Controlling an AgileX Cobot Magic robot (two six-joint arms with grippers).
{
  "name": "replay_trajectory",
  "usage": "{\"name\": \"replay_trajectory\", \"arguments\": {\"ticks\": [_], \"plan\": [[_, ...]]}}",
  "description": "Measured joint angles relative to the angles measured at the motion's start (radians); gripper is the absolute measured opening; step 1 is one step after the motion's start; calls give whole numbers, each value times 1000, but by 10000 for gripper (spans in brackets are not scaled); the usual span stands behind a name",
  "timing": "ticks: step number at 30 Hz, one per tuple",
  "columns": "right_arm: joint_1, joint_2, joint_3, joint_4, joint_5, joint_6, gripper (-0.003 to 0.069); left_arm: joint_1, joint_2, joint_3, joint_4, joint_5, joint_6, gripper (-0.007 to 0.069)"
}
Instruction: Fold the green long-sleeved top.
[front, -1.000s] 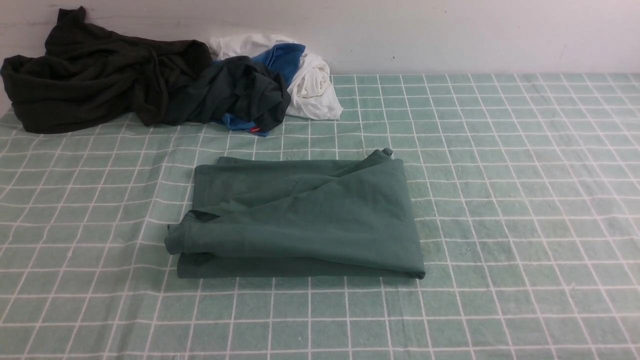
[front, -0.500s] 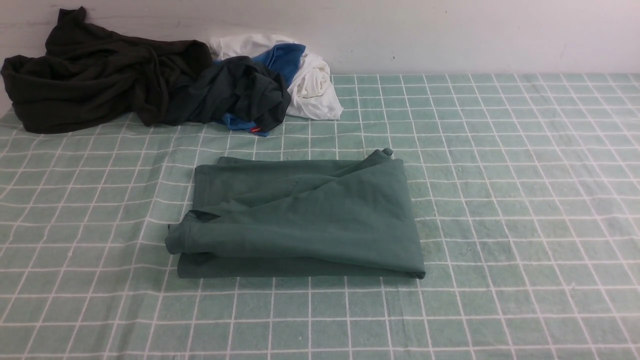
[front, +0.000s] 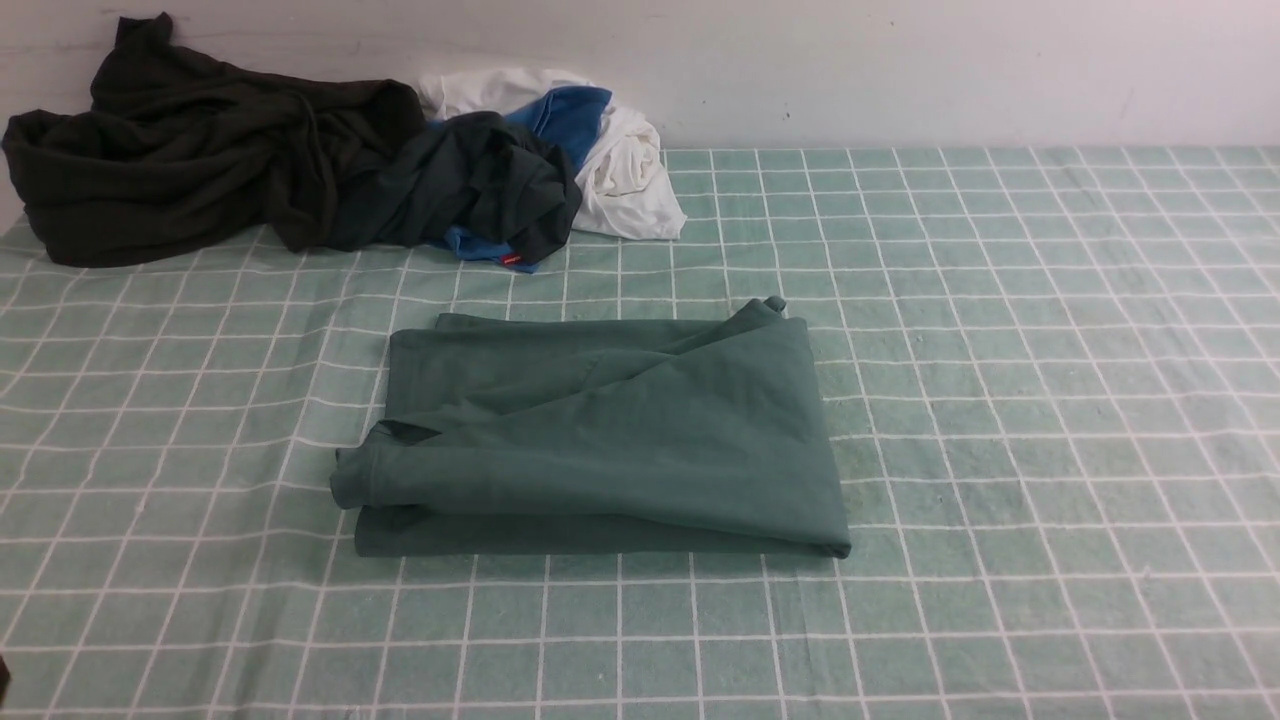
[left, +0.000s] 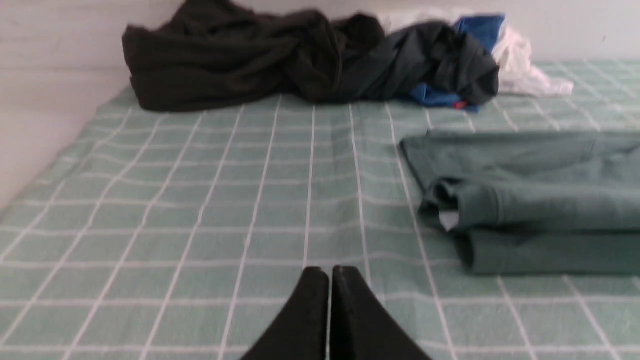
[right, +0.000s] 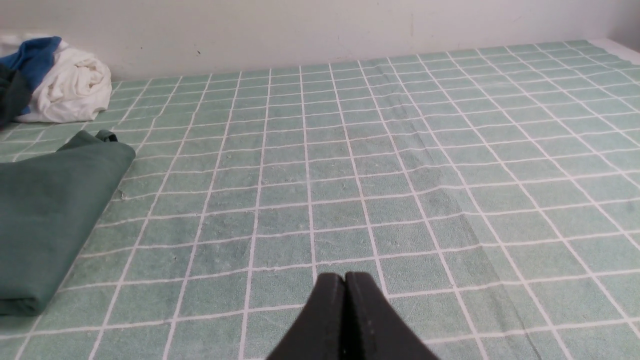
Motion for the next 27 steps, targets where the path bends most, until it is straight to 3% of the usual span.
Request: {"name": "replay_trajectory", "arguments": {"ticks": [27], "plan": [[0, 0, 0, 0, 1, 0, -14, -2, 0, 16, 8, 43, 0, -3]]}}
